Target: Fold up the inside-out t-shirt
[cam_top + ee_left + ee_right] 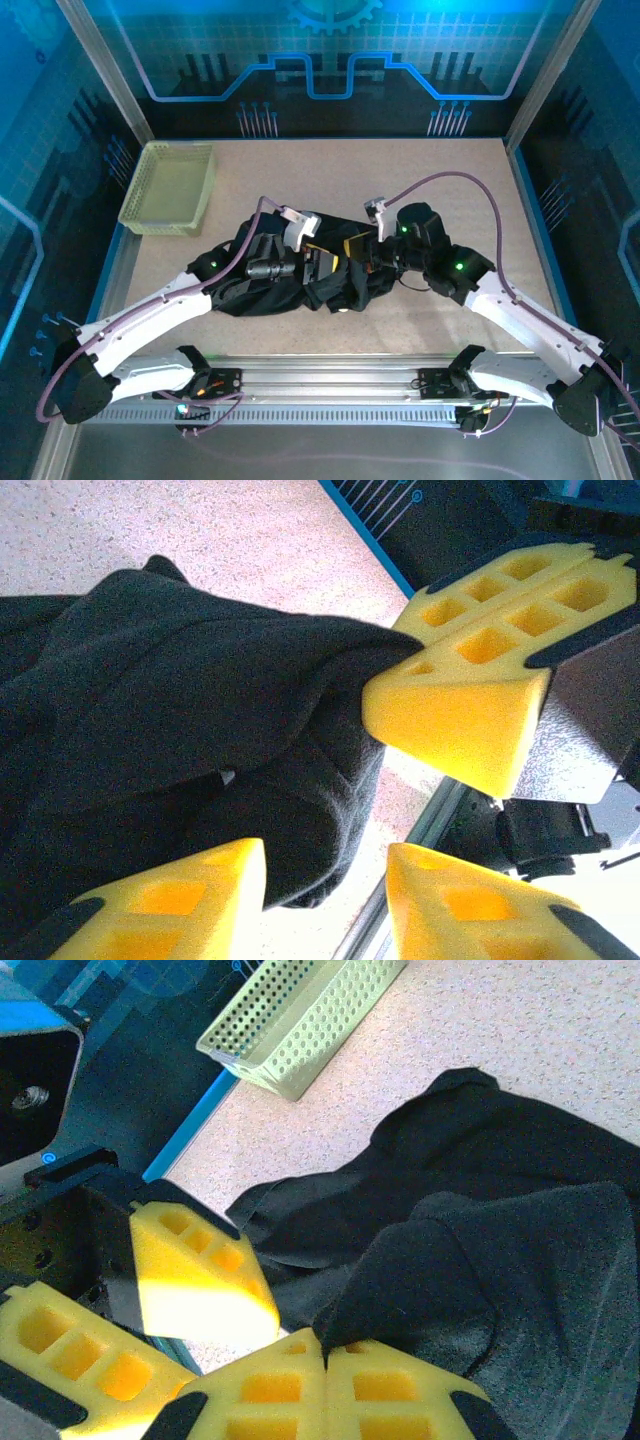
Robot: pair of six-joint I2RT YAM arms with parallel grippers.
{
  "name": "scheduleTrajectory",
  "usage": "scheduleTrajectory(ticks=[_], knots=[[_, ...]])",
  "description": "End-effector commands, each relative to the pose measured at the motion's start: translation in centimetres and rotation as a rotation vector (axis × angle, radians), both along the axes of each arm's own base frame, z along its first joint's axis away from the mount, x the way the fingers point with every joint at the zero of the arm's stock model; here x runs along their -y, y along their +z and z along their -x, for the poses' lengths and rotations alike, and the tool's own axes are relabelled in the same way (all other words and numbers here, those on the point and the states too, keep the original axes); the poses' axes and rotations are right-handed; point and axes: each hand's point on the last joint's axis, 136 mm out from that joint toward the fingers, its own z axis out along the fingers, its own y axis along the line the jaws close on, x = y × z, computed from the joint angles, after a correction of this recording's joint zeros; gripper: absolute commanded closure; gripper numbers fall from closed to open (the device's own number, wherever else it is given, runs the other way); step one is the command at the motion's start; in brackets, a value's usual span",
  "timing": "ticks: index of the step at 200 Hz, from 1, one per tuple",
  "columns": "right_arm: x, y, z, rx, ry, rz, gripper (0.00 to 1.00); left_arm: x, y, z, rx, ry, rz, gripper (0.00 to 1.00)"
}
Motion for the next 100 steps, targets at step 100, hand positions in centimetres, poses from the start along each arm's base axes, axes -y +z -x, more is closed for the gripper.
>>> scheduleTrajectory(ticks=[100], knots=[[-1.3, 0.9, 0.9, 0.048, 0.053, -0.010, 1.00, 2.2, 0.8, -0.7, -0.011, -0.040, 0.047, 0.87]])
